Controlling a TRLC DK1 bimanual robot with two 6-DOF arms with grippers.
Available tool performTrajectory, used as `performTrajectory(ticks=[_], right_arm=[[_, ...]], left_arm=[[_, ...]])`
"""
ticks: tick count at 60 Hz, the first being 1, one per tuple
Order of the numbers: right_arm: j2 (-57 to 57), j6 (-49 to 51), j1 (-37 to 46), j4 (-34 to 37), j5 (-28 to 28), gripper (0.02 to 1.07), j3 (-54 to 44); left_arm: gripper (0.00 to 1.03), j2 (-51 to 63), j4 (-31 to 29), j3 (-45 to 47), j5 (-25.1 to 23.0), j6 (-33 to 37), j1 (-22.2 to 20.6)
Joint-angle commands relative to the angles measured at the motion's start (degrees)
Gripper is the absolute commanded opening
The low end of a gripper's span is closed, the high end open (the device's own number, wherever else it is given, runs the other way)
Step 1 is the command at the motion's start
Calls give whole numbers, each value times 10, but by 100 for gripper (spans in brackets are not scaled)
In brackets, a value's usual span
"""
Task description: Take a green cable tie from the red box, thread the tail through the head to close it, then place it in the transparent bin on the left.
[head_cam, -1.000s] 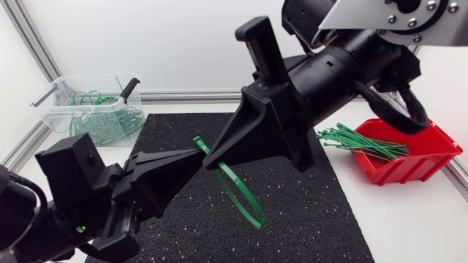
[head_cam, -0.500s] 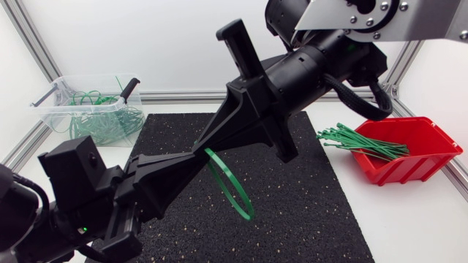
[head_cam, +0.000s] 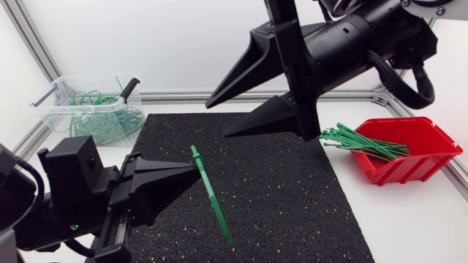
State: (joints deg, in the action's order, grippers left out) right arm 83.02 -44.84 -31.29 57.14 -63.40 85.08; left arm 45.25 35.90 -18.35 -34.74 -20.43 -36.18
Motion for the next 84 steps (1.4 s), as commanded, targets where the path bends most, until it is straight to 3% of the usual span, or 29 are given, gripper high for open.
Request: performTrajectory(ticks=[1,6,10,20,25,65,72,77,84], right_arm=[[8,21,9,-1,10,64,-6],[26,42,7,2,22,64,-8],[37,57,4,2,27,64,-10],[72,76,-10,4,26,63,-1],[78,73,-18,5,26,55,5],[101,70,-65,6,38,37,28],[95,71,-66,3,64,24,25],[81,72,-67,-4,105,8,24],[78,70,-69,-10,116,8,26]], left_arm=[[3,-7,-25,-31,-28,30,25],[3,-3,-49,-49,-93,36,64],[3,-3,-56,-55,-110,49,74],[3,-3,-103,-62,-110,107,75],[3,-4,-102,-56,-110,116,73],[3,12,-91,-60,-90,121,59],[3,12,-91,-61,-88,123,56],[3,12,-91,-60,-85,124,55],[3,12,-91,-59,-81,126,51]])
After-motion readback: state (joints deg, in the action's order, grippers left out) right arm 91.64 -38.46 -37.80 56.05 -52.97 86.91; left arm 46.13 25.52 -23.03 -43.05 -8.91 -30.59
